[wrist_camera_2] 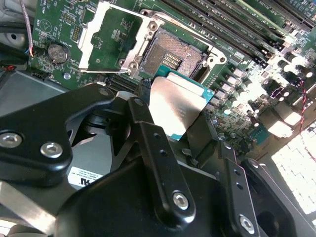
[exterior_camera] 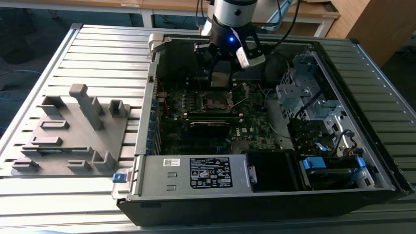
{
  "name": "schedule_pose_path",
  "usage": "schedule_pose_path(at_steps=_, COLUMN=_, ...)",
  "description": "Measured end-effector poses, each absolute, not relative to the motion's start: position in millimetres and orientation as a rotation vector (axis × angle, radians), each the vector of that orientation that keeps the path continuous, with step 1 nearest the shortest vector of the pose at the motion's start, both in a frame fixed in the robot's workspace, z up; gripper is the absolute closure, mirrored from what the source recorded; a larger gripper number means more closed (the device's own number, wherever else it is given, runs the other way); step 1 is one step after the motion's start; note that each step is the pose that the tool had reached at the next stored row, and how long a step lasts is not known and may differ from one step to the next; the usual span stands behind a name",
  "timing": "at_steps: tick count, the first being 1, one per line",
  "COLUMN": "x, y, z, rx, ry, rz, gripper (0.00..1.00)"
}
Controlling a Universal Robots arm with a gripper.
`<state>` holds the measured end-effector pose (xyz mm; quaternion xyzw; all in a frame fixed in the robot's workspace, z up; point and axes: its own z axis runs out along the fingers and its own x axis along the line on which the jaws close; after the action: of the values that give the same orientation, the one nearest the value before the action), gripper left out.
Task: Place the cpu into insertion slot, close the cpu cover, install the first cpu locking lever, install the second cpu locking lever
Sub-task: 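Place the cpu into insertion slot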
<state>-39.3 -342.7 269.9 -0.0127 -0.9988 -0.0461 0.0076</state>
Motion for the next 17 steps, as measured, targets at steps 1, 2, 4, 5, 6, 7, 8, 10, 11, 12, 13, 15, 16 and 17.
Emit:
schedule_pose_path(at_steps=1, x=-39.3, y=-342.7, z=269.7, rx=-0.04, ry=-3.123, rz=-0.145, gripper=0.46)
schedule_pose_path(at_steps=2, x=-39.3, y=-342.7, z=269.0, rx=-0.04, ry=-3.123, rz=-0.145, gripper=0.46)
schedule_pose_path(at_steps=4, x=-39.3, y=-342.7, z=267.0, rx=-0.04, ry=-3.123, rz=-0.144, gripper=0.46)
schedule_pose_path(at_steps=5, x=-39.3, y=-342.7, z=266.3, rx=-0.04, ry=-3.123, rz=-0.144, gripper=0.46)
schedule_pose_path(at_steps=6, x=-39.3, y=-342.7, z=266.0, rx=-0.04, ry=-3.123, rz=-0.144, gripper=0.46)
schedule_pose_path(at_steps=7, x=-39.3, y=-342.8, z=266.0, rx=-0.04, ry=-3.123, rz=-0.144, gripper=0.46)
schedule_pose_path(at_steps=8, x=-39.4, y=-342.8, z=265.9, rx=-0.04, ry=-3.123, rz=-0.144, gripper=0.46)
schedule_pose_path(at_steps=10, x=-39.4, y=-342.7, z=265.6, rx=-0.04, ry=-3.123, rz=-0.144, gripper=0.46)
schedule_pose_path(at_steps=11, x=-39.4, y=-342.7, z=265.5, rx=-0.04, ry=-3.123, rz=-0.144, gripper=0.46)
schedule_pose_path(at_steps=12, x=-39.4, y=-342.7, z=265.4, rx=-0.04, ry=-3.123, rz=-0.144, gripper=0.46)
schedule_pose_path(at_steps=13, x=-39.3, y=-342.7, z=264.8, rx=-0.04, ry=-3.123, rz=-0.145, gripper=0.46)
schedule_pose_path(at_steps=15, x=-39.3, y=-342.7, z=263.7, rx=-0.04, ry=-3.123, rz=-0.144, gripper=0.46)
schedule_pose_path(at_steps=16, x=-39.4, y=-342.7, z=263.6, rx=-0.04, ry=-3.123, rz=-0.144, gripper=0.46)
schedule_pose_path(at_steps=17, x=-39.4, y=-342.8, z=263.6, rx=-0.04, ry=-3.123, rz=-0.144, gripper=0.46)
